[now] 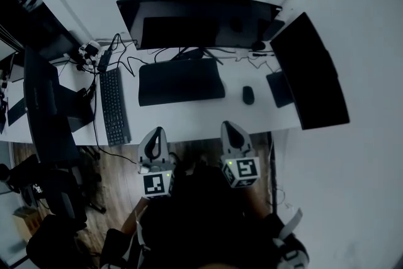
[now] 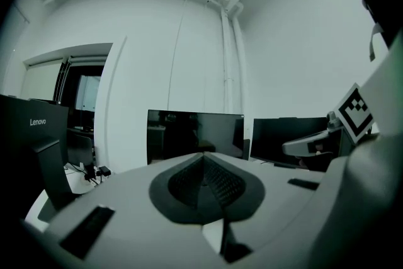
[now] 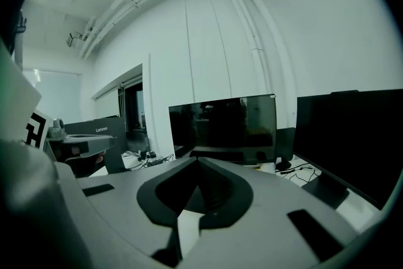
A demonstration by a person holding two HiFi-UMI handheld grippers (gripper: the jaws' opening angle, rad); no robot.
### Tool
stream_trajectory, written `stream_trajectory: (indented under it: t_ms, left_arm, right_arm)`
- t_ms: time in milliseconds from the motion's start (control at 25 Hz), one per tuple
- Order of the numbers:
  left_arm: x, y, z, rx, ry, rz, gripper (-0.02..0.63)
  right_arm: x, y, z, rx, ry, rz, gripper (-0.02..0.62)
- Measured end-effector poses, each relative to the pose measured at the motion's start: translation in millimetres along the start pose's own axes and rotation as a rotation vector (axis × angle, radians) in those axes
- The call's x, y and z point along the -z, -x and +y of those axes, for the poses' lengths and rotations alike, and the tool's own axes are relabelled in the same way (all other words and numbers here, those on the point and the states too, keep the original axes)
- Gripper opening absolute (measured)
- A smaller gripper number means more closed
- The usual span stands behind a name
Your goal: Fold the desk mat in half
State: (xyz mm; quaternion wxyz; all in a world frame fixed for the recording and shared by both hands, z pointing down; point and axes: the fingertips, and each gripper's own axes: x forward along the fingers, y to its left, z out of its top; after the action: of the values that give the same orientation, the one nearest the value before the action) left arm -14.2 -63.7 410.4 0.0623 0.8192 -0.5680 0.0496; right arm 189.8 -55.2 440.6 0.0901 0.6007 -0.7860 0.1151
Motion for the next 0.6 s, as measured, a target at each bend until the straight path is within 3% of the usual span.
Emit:
stream_trajectory:
  t_ms: [320,600]
  left_arm:
    - [-1,-2,-21,-0.026,-0.026,-0.013,0.008]
    - [1,-3,-25,-0.035,-0.040,-0.011,0.008]
  right_arm:
    - [-6,6,3,-0.065,-0.005,-0.037,0.008]
    - [-1,9,-1,-0.067,-0.008,-0.029,0.008]
